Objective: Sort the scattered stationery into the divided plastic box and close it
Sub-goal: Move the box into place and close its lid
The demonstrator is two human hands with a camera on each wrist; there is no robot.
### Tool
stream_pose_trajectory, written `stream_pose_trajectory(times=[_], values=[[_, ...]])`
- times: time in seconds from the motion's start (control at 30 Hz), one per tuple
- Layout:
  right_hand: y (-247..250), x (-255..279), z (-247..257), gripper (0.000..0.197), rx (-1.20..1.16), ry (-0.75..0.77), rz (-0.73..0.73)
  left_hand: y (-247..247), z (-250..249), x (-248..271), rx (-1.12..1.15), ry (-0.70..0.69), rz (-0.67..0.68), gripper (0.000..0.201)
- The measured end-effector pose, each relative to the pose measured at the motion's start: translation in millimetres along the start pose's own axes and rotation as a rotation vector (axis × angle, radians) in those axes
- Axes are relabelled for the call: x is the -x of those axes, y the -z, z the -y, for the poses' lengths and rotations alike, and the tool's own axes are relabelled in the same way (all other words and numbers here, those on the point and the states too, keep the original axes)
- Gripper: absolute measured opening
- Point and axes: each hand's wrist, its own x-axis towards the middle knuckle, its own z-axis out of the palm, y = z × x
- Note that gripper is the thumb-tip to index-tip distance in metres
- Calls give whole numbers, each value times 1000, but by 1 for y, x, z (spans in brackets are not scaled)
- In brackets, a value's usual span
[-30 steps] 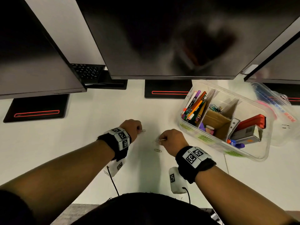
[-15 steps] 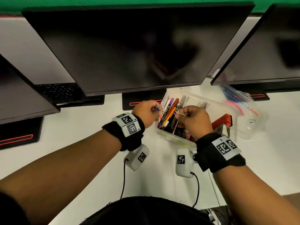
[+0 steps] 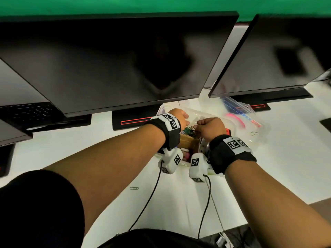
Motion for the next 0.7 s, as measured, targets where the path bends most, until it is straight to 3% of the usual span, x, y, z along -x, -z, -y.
stream_pose_trajectory(times=[0.1,0.33,0.5,0.7], values=[[5,10,2,23,61,39,18,6,2,4,-275,-66,83,41],[-6,60,9,23,517,334,353,13,23,22,-590,-166,133,51],[-29,76,13,31,603,543,406,36,52,39,-698,-189,98,54],[-68,97,35,28,596,681,446,78,98,67,-656,-159,21,58]])
